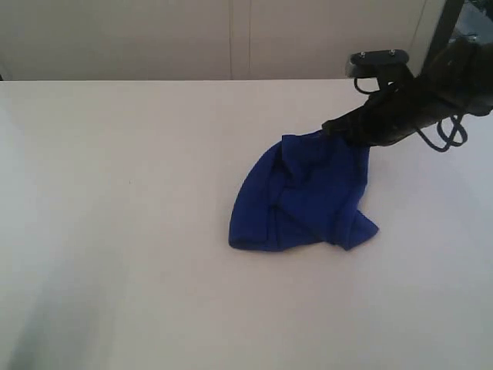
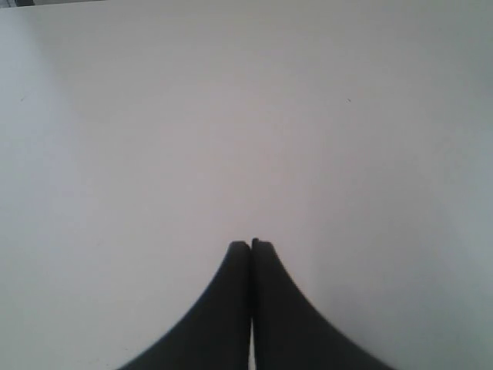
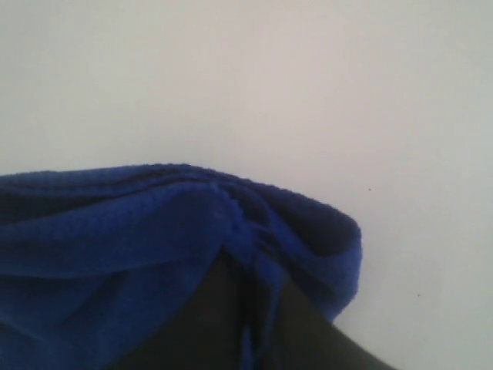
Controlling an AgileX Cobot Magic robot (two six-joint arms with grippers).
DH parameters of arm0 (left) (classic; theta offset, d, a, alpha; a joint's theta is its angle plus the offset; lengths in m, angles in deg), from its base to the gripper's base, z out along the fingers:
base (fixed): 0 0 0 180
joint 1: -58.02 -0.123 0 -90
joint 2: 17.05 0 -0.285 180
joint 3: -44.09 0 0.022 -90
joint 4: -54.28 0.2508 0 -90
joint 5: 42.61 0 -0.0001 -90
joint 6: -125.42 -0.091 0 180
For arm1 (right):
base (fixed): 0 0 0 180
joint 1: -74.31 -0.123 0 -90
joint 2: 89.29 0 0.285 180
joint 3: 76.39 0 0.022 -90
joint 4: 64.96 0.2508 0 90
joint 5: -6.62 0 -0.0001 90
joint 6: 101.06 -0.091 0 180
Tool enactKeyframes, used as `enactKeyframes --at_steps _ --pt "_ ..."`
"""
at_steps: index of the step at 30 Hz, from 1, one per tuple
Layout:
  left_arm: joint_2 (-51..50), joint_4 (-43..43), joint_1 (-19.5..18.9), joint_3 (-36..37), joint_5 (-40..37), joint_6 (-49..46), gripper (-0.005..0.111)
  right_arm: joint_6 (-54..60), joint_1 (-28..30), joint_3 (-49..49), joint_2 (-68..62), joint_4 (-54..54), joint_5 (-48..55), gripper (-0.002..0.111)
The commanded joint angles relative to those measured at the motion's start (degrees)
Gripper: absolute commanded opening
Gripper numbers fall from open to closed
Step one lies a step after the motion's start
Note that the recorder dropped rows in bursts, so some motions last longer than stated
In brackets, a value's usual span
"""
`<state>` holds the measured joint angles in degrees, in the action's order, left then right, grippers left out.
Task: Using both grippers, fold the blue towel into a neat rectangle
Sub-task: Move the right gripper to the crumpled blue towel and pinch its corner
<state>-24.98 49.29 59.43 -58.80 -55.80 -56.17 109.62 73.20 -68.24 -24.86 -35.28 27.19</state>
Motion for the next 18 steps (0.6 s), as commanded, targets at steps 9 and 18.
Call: enactKeyframes --at_steps 9,18 --pt "0.15 -0.51 -0.17 0.11 -0.19 0.05 0.0 0.63 0.04 3.62 13.32 -0.1 11.99 0.0" --pt "0.15 -0.51 -0.17 0.11 -0.19 0.05 0.0 -0.89 0.04 10.33 19.97 0.11 18.03 0.0"
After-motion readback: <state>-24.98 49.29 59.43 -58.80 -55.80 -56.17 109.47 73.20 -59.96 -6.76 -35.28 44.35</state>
